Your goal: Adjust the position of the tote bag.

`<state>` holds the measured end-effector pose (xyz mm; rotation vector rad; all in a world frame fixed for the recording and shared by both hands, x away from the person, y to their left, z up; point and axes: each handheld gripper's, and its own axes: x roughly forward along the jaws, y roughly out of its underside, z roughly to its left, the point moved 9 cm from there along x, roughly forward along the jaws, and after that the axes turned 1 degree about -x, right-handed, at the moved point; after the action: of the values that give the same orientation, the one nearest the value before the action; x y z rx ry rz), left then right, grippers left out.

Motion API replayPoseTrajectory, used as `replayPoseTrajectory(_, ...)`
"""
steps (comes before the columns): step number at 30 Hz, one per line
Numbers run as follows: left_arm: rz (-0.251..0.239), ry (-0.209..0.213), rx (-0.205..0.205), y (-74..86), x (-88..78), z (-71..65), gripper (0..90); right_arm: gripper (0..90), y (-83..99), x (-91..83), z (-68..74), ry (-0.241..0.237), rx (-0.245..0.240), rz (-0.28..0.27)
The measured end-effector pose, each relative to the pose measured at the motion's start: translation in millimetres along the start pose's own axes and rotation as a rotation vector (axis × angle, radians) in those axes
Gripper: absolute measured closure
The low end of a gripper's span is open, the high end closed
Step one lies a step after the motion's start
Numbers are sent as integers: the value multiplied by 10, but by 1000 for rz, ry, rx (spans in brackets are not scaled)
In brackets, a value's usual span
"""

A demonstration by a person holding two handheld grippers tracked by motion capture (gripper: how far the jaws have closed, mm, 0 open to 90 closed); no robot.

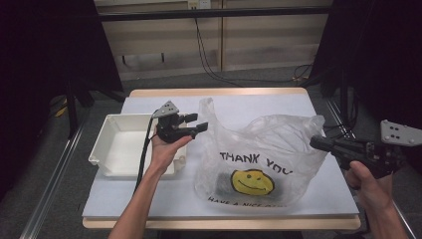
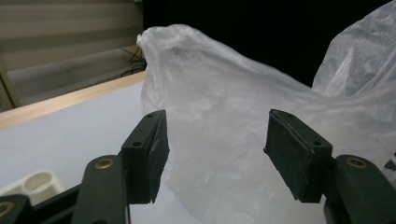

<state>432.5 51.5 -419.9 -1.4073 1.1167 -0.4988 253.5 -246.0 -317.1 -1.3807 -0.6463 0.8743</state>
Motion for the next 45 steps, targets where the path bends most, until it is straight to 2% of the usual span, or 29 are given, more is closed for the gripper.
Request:
replayPoseTrajectory(1, -2, -3, 2, -2, 24, 16, 390, 900, 4, -3, 1, 1, 1, 3)
replayPoseTrajectory(5, -8, -4, -38, 17, 86, 120, 369, 900, -8, -26, -22, 11, 2, -7)
replayPoseTrajectory(8, -12, 22, -45, -2, 122, 118, 370, 900, -2, -47, -38, 18, 2, -7)
replayPoseTrajectory(9, -13, 28, -39, -15, 131, 109, 410, 900, 2, -51, -47, 20, 5, -6)
replayPoseTrajectory(10, -10, 42, -27, -25, 138, 88, 495, 900, 3, -54, -61, 22, 3, -9)
replayPoseTrajectory(11, -5, 37, -11, -27, 136, 78, 575, 900, 5, -63, -71, 28, 8, -7)
replayPoseTrajectory(12, -7, 46, 3, -31, 134, 62, 757, 900, 10, -66, -75, 31, 9, -5)
replayPoseTrajectory(13, -2, 58, 6, -31, 121, 35, 757, 900, 19, -68, -81, 34, 4, 2)
replayPoseTrajectory(15, 13, 65, 32, -31, 73, -4, 880, 900, 40, -66, -101, 43, 9, 9)
replayPoseTrajectory(16, 4, 84, 27, -45, 45, -32, 898, 900, 61, -58, -139, 48, 14, 11)
replayPoseTrajectory(19, -21, 106, 26, -94, -97, -104, 900, 900, 86, -52, -172, 54, 22, 14)
replayPoseTrajectory(21, -32, 108, 41, -119, -234, -164, 900, 900, 127, -57, -217, 92, 8, 35)
replayPoseTrajectory(25, -61, 117, 76, -137, -534, -313, 900, 900, 206, -77, -276, 116, 24, 54)
replayPoseTrajectory(26, -72, 121, 82, -138, -605, -352, 900, 900, 208, -84, -285, 119, 24, 50)
replayPoseTrajectory(27, -82, 141, 84, -136, -677, -401, 900, 900, 203, -112, -301, 143, 21, 51)
replayPoseTrajectory(28, -86, 163, 78, -133, -744, -443, 900, 900, 203, -112, -301, 143, 21, 51)
replayPoseTrajectory(29, -102, 160, 79, -137, -807, -476, 900, 900, 188, -146, -306, 163, 16, 44)
replayPoseTrajectory(32, -108, 174, 102, -108, -982, -594, 900, 900, 177, -184, -305, 180, 12, 39)
replayPoseTrajectory(34, -103, 171, 117, -75, -1073, -666, 900, 900, 185, -226, -315, 215, 7, 51)
replayPoseTrajectory(35, -99, 164, 126, -57, -1130, -712, 900, 900, 191, -238, -315, 217, 6, 53)
replayPoseTrajectory(36, -93, 176, 129, -44, -1160, -747, 900, 900, 208, -271, -322, 228, 8, 57)
replayPoseTrajectory(38, -82, 162, 146, -13, -1245, -811, 900, 900, 244, -306, -332, 245, 13, 64)
replayPoseTrajectory(39, -83, 172, 149, 4, -1275, -843, 900, 900, 262, -321, -336, 246, 11, 69)
replayPoseTrajectory(40, -67, 165, 155, 41, -1313, -869, 900, 900, 285, -337, -334, 243, 18, 74)
replayPoseTrajectory(41, -61, 183, 153, 69, -1331, -910, 900, 900, 313, -358, -334, 248, 24, 86)
replayPoseTrajectory(42, -56, 170, 168, 97, -1351, -943, 900, 900, 330, -370, -334, 253, 21, 93)
replayPoseTrajectory(44, -35, 186, 176, 160, -1404, -1023, 900, 900, 363, -391, -327, 263, 24, 111)
replayPoseTrajectory(45, -32, 179, 183, 194, -1434, -1054, 900, 900, 383, -405, -325, 277, 20, 126)
